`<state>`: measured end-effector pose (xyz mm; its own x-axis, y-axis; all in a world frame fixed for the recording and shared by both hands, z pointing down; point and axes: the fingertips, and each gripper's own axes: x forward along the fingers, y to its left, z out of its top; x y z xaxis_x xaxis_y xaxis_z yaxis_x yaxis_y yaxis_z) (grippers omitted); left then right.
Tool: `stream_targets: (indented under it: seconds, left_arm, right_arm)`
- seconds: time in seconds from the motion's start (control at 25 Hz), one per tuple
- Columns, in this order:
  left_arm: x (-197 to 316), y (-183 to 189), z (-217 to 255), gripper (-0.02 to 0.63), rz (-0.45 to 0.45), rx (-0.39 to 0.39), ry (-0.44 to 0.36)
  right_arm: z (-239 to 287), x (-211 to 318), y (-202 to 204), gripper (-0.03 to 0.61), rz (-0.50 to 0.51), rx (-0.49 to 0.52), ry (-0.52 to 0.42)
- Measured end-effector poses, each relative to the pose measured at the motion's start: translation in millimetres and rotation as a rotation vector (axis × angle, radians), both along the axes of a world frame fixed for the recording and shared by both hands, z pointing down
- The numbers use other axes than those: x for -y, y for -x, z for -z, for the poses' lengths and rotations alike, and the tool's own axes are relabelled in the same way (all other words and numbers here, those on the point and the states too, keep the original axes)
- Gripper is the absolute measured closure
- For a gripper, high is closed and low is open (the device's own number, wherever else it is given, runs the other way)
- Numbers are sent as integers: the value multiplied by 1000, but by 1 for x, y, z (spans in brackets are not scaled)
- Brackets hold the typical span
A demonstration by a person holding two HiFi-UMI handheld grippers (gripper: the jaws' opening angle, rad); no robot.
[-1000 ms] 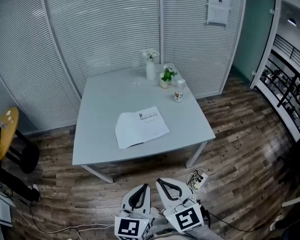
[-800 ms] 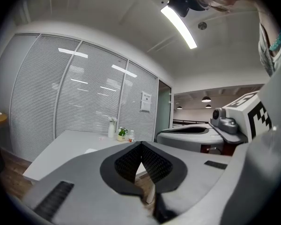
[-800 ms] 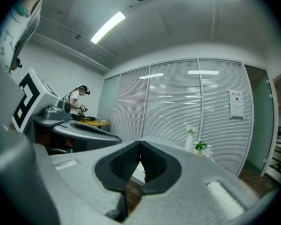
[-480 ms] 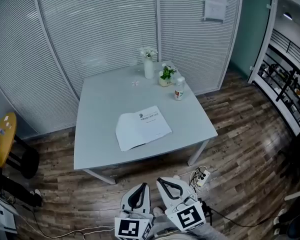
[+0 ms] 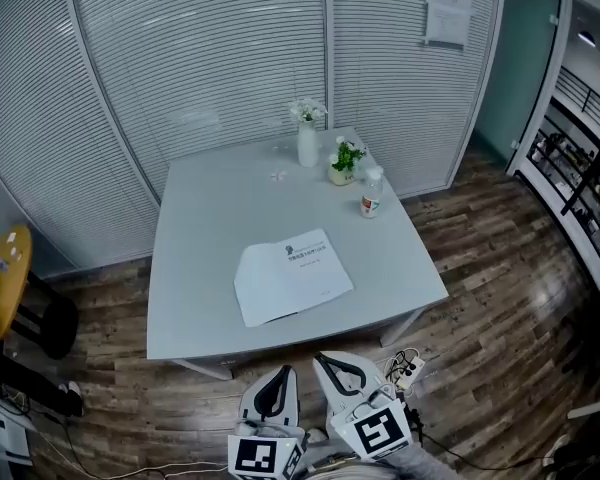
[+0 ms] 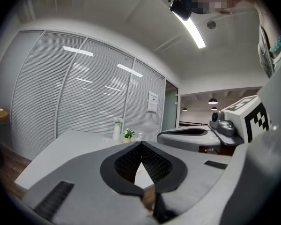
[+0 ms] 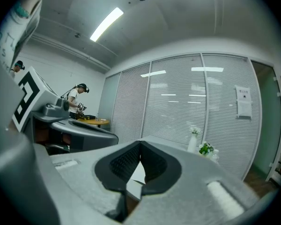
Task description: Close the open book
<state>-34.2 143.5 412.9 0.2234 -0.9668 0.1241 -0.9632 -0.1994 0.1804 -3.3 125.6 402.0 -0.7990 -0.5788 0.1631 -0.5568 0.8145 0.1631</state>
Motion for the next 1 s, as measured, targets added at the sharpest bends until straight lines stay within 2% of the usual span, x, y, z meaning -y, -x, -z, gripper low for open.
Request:
stream_targets:
  seconds: [0.48,0.72,1.0]
  left_arm:
    - [139,5,13,615,27,-2,-13]
    - [187,-5,16,615,48,14,-19]
    - [220,5,12,615,106,11,-28]
  right_arm:
    - [5,133,9,577,50,-14,7]
    - [4,178,1,577,86,-27,3]
    - [-2,212,6,577,115,-35,-6]
